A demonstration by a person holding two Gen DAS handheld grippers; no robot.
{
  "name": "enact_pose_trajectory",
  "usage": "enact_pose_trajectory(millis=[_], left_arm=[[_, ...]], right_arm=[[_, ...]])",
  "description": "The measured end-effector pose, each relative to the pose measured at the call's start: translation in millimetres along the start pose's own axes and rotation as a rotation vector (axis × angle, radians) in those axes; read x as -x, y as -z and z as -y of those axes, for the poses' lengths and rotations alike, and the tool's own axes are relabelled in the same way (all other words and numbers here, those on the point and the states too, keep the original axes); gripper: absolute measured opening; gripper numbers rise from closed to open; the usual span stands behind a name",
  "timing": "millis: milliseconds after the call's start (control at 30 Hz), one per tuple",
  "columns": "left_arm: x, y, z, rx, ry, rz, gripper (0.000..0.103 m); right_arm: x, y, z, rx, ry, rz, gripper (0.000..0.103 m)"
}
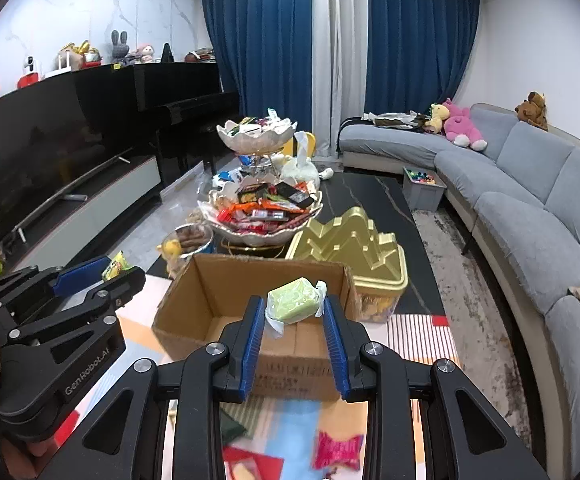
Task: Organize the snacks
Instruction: 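Carry the yellow-green candy with the left tool over the cardboard box, then open the left tool to drop the candy into the box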
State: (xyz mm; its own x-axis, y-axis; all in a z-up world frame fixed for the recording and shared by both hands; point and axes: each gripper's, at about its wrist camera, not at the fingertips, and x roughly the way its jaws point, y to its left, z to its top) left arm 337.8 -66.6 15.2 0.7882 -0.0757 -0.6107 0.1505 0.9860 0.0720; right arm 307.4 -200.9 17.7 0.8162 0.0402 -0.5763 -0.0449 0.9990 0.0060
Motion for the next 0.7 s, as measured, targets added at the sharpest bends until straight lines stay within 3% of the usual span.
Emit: enact_pose_trajectory(millis=[700], left_arm=[[-73.6, -22.5, -3.9, 0.013, -0.018, -0.059, 0.034]], right_arm=[[-75.5, -27.8, 7.2, 0.005, 0.015, -0.079, 0.032]])
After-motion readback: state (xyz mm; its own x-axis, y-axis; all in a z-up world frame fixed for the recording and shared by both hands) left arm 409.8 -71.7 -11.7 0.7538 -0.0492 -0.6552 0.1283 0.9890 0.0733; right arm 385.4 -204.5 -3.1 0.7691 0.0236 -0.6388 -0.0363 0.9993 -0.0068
